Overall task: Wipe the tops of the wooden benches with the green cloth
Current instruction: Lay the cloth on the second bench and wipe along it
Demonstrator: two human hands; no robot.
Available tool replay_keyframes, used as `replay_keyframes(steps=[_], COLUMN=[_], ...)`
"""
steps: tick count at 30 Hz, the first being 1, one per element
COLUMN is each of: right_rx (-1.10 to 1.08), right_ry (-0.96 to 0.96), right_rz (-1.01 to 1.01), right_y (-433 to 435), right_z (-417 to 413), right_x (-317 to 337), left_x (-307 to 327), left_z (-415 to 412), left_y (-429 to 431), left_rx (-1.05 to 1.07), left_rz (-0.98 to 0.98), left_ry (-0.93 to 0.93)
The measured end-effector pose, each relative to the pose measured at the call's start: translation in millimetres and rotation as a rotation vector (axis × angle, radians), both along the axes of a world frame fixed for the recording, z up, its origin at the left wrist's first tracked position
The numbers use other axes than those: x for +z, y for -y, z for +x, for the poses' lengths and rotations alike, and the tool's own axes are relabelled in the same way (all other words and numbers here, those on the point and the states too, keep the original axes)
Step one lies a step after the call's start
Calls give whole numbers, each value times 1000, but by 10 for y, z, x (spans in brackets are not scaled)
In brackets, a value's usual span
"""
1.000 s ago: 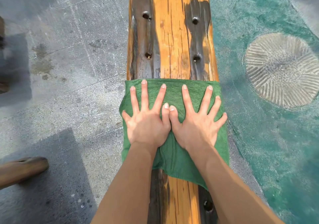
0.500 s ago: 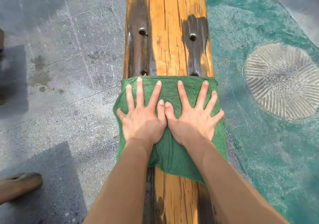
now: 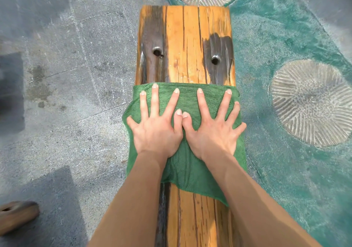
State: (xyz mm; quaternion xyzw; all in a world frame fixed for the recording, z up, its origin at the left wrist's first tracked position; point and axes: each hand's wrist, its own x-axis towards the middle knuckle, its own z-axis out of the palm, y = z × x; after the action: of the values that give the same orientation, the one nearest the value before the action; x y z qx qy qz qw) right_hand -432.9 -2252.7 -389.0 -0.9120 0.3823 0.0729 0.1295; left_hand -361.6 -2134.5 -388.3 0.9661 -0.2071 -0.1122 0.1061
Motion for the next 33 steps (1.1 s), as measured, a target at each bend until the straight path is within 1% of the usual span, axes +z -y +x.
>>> replay_keyframes(steps=[8, 16, 21, 26, 33], right_rx=[23, 62, 46, 43, 78], right_ry=[8, 23, 20, 32, 33], right_rz=[2, -17, -4, -26, -60], right_y=[189, 314, 557, 736, 866], right_z=[284, 482, 934, 1326, 1470], right_x=[7, 50, 49, 15, 67], left_x=[-8, 28, 15, -24, 10], left_z=[286, 487, 940, 1336, 1456], left_y=[160, 238, 474, 652, 718], left_rx=[10, 6, 5, -10, 9], left_rz=[13, -15, -30, -36, -42], left_ry=[-44, -57, -60, -23, -27])
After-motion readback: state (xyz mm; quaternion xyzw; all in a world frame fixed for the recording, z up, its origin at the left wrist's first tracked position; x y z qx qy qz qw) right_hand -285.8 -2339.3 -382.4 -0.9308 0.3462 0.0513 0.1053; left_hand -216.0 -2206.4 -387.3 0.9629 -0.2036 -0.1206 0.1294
